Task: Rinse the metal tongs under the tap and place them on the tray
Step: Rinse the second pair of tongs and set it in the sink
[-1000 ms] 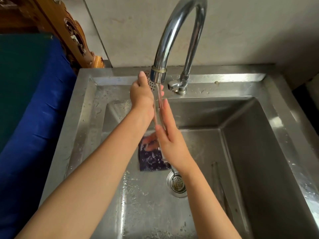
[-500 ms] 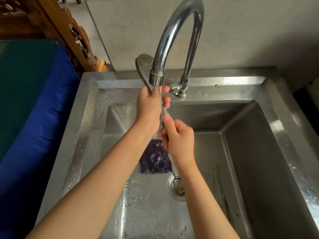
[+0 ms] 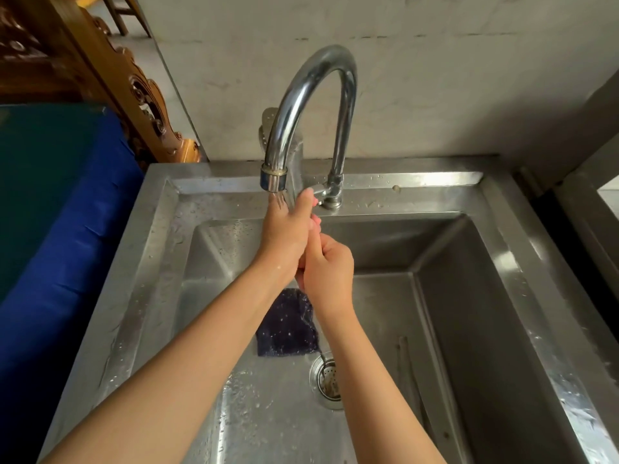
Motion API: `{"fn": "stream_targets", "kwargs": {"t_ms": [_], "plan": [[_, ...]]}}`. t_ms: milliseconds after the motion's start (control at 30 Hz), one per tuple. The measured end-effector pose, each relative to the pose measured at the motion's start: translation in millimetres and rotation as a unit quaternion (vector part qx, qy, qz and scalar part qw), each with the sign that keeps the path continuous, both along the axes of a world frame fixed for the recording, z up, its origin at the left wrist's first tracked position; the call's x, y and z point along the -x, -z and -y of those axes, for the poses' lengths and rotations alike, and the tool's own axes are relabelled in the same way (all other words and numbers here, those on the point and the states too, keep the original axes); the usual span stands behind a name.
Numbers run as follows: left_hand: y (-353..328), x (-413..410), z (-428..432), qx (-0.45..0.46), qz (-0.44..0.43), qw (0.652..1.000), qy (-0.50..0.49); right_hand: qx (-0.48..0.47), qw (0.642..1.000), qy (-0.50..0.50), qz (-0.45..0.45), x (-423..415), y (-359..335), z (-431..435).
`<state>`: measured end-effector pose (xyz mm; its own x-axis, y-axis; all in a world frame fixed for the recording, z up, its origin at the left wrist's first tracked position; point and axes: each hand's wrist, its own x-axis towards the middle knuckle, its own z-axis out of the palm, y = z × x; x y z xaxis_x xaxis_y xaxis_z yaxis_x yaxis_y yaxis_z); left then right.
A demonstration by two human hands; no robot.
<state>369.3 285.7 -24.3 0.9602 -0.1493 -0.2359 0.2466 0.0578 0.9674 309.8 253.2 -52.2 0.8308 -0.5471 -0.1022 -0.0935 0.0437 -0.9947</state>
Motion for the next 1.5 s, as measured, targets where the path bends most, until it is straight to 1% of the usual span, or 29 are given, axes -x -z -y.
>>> {"fn": "stream_targets", "kwargs": {"t_ms": [67, 167, 300, 367, 467, 533, 600, 700, 767, 833, 900, 933, 967, 1000, 1033, 1067, 1100, 1133, 1167, 1200, 1267, 1333, 1367, 1433, 1500], "plan": [[-2, -2, -3, 0.016, -0.002, 1.000, -0.003, 0.024, 0.999, -0.027, 0.011, 5, -1, -1], [-13, -8, -3, 0.074, -0.022, 0.997, 0.007, 0.055, 0.995, -0.078, 0.042, 18, -1, -5], [-28, -26, -10, 0.068, -0.092, 0.993, -0.021, 0.088, 0.985, -0.137, 0.052, 43, 1, -11], [-28, -31, -17, 0.074, -0.134, 0.988, -0.011, 0.134, 0.977, -0.157, 0.061, 50, 4, -12], [-23, -27, -20, 0.064, -0.187, 0.980, 0.021, 0.236, 0.955, -0.162, 0.074, 50, 9, -9], [-22, -24, -20, 0.067, -0.231, 0.970, 0.024, 0.295, 0.941, -0.145, 0.076, 47, 9, -11], [-23, -24, -21, 0.082, -0.264, 0.961, 0.021, 0.311, 0.940, -0.120, 0.078, 44, 5, -16], [-25, -25, -23, 0.118, -0.282, 0.952, 0.033, 0.270, 0.956, -0.071, 0.096, 44, 1, -29], [-26, -25, -21, 0.151, -0.285, 0.945, 0.050, 0.227, 0.972, -0.032, 0.053, 47, -3, -39], [-24, -23, -16, 0.177, -0.268, 0.946, 0.047, 0.174, 0.985, -0.005, 0.007, 49, -6, -47], [-18, -18, -14, 0.184, -0.237, 0.953, 0.036, 0.176, 0.984, 0.004, 0.000, 48, -13, -48], [-14, -15, -14, 0.183, -0.217, 0.958, 0.038, 0.160, 0.987, 0.001, -0.003, 46, -14, -45], [-10, -12, -15, 0.184, -0.196, 0.962, 0.045, 0.111, 0.994, -0.003, -0.012, 43, -16, -40], [-6, -9, -17, 0.191, -0.179, 0.964, 0.055, 0.032, 0.999, -0.011, -0.029, 41, -18, -35], [-3, -7, -19, 0.200, -0.173, 0.962, 0.068, -0.060, 0.996, -0.021, -0.058, 39, -20, -29], [-1, -5, -21, 0.207, -0.175, 0.959, 0.080, -0.136, 0.986, -0.027, -0.090, 37, -19, -24], [2, -4, -22, 0.210, -0.178, 0.957, 0.088, -0.180, 0.976, -0.033, -0.116, 37, -18, -20], [5, -3, -22, 0.204, -0.175, 0.959, 0.089, -0.193, 0.972, -0.033, -0.131, 37, -16, -17], [7, -2, -21, 0.187, -0.167, 0.964, 0.083, -0.185, 0.973, -0.024, -0.136, 37, -14, -16], [10, -1, -21, 0.159, -0.155, 0.973, 0.069, -0.150, 0.979, -0.008, -0.137, 37, -11, -16], [13, -2, -18, 0.097, -0.129, 0.987, 0.027, -0.004, 0.989, 0.021, -0.146, 38, -5, -18], [13, -4, -13, 0.059, -0.114, 0.992, -0.016, 0.159, 0.971, 0.039, -0.175, 44, 1, -21], [13, -6, -10, 0.044, -0.104, 0.993, -0.034, 0.220, 0.957, 0.046, -0.183, 47, 4, -23], [11, -8, -4, 0.016, -0.074, 0.995, -0.062, 0.310, 0.930, 0.058, -0.189, 52, 10, -27], [10, -10, -3, 0.000, -0.054, 0.996, -0.074, 0.363, 0.914, 0.059, -0.173, 53, 11, -30]]}}
